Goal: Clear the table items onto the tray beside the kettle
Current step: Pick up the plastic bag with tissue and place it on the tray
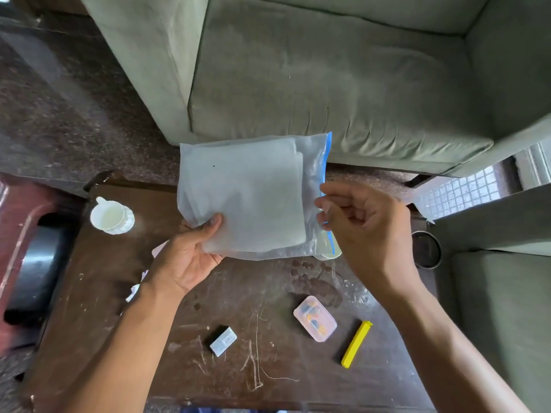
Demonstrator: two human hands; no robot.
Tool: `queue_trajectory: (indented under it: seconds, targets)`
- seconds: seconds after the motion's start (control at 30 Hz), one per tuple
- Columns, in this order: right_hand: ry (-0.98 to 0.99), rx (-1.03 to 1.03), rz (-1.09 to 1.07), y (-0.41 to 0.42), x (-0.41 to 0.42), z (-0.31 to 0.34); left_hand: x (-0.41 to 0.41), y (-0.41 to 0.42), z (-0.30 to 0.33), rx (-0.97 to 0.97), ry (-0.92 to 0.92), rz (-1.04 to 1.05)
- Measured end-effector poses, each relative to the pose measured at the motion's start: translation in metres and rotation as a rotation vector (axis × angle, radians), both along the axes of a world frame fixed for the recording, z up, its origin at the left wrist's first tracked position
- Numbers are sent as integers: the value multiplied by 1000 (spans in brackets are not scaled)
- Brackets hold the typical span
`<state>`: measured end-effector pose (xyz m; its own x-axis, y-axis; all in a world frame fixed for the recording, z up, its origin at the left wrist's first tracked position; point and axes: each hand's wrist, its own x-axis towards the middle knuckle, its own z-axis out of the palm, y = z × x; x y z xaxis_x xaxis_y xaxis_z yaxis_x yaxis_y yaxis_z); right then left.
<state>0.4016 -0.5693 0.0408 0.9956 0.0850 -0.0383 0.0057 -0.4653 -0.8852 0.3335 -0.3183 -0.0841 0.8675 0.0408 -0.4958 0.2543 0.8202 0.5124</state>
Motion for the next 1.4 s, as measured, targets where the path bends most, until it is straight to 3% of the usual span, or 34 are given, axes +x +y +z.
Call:
queue_trajectory:
  seconds: [0.2, 0.5, 0.73, 1.07, 1.3, 1.4]
  targets:
    - [157, 24, -59, -15, 16, -14, 4, -11, 0, 5, 31, -35]
    - [181, 106, -63, -20, 15, -23, 12, -14, -5, 45, 40, -26]
    - [431, 389, -35, -17, 16, -26, 13, -8, -9, 39, 6, -61]
    - [456, 85, 81, -13, 14, -39, 8, -20, -21, -6, 34, -169]
    - [593, 412, 185, -13, 13, -53, 7, -25, -26, 22, 62, -199]
    - [637, 415, 193, -13, 12, -54, 7, -27, -24, 44, 57, -225]
